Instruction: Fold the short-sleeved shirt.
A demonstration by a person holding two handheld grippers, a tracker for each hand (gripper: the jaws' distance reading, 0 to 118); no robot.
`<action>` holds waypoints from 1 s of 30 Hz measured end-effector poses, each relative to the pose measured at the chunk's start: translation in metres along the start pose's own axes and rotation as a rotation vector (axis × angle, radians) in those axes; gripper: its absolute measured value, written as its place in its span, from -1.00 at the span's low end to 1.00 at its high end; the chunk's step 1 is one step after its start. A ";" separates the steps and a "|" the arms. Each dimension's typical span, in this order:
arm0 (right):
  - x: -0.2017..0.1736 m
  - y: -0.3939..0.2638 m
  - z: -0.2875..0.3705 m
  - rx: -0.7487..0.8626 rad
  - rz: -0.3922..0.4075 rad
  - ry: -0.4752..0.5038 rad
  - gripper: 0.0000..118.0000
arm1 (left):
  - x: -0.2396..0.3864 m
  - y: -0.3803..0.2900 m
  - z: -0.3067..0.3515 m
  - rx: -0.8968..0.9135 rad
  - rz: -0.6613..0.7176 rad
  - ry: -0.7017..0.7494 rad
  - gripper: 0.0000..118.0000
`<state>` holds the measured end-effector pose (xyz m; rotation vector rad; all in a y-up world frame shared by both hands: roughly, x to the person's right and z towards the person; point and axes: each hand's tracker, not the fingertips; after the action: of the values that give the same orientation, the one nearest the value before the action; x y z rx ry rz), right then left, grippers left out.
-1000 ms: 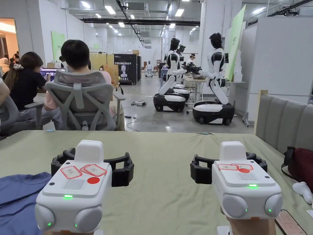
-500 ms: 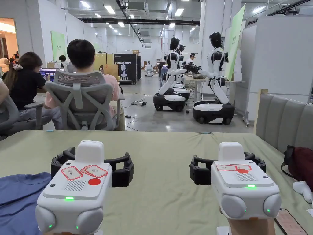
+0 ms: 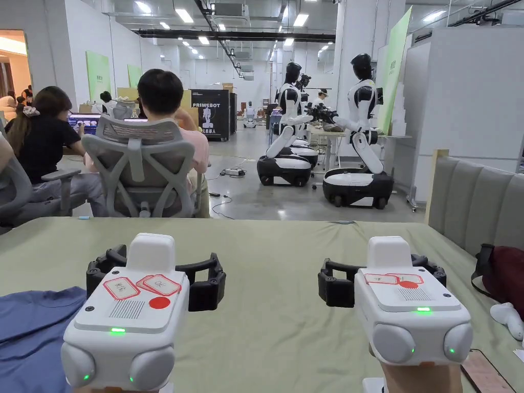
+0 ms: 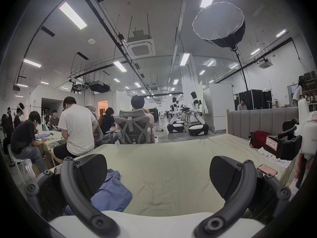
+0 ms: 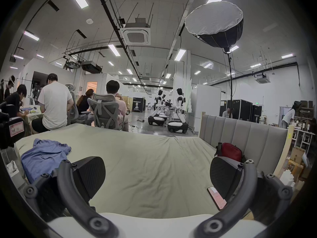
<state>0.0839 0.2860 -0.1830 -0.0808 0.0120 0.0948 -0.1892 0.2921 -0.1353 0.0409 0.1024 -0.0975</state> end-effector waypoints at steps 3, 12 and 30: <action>0.000 0.002 0.000 -0.003 -0.007 -0.001 1.00 | -0.001 0.001 0.000 0.010 0.000 0.002 1.00; 0.001 0.001 -0.002 -0.021 -0.010 0.000 1.00 | 0.000 0.003 0.001 0.016 0.001 -0.003 1.00; 0.008 0.003 0.011 0.002 0.011 -0.055 -1.00 | -0.004 0.005 0.001 0.002 0.004 -0.001 -1.00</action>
<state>0.0919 0.2906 -0.1723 -0.0759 -0.0422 0.1082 -0.1927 0.2976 -0.1332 0.0429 0.1014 -0.0941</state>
